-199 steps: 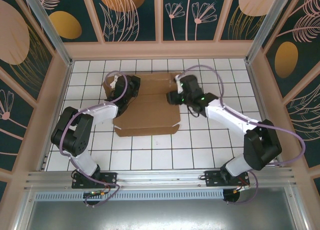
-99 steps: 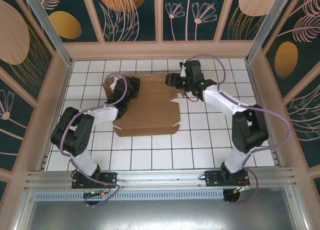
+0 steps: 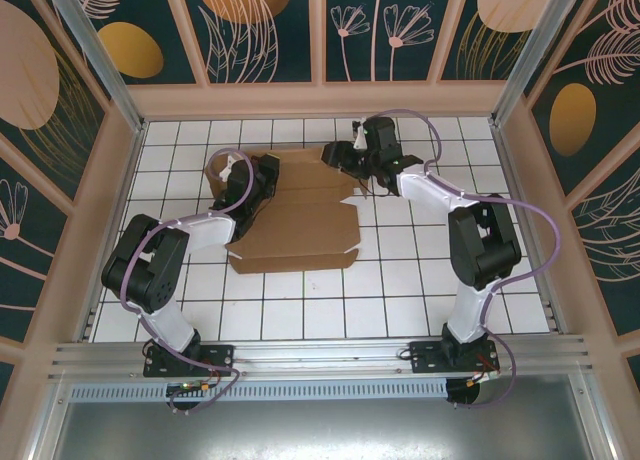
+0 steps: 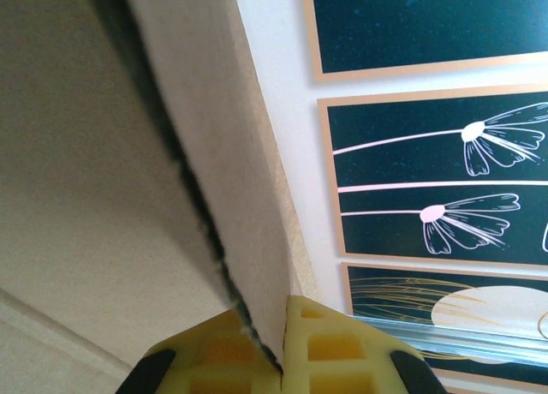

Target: Fold the paper box

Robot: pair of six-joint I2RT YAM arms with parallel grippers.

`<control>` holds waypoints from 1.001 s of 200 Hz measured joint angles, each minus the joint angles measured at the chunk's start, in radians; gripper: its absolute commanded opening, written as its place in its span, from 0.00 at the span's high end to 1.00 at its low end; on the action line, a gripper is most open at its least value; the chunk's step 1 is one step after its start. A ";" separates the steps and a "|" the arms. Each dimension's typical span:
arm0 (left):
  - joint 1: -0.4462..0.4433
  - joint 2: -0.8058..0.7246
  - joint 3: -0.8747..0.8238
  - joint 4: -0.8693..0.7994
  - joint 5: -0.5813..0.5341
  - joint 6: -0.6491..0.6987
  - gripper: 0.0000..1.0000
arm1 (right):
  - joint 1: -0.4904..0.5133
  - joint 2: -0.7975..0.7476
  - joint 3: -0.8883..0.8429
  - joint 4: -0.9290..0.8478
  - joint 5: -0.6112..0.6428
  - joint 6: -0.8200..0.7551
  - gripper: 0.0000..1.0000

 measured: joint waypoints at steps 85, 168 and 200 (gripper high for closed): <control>0.000 0.000 -0.013 0.018 0.000 0.000 1.00 | 0.043 -0.293 -0.395 0.074 0.256 -0.112 0.68; 0.000 -0.023 -0.027 0.008 -0.001 0.000 1.00 | 0.153 -0.071 -0.308 0.070 0.446 -0.185 0.66; 0.000 -0.025 -0.027 0.006 -0.001 0.000 1.00 | 0.131 -0.013 -0.264 0.072 0.501 -0.182 0.63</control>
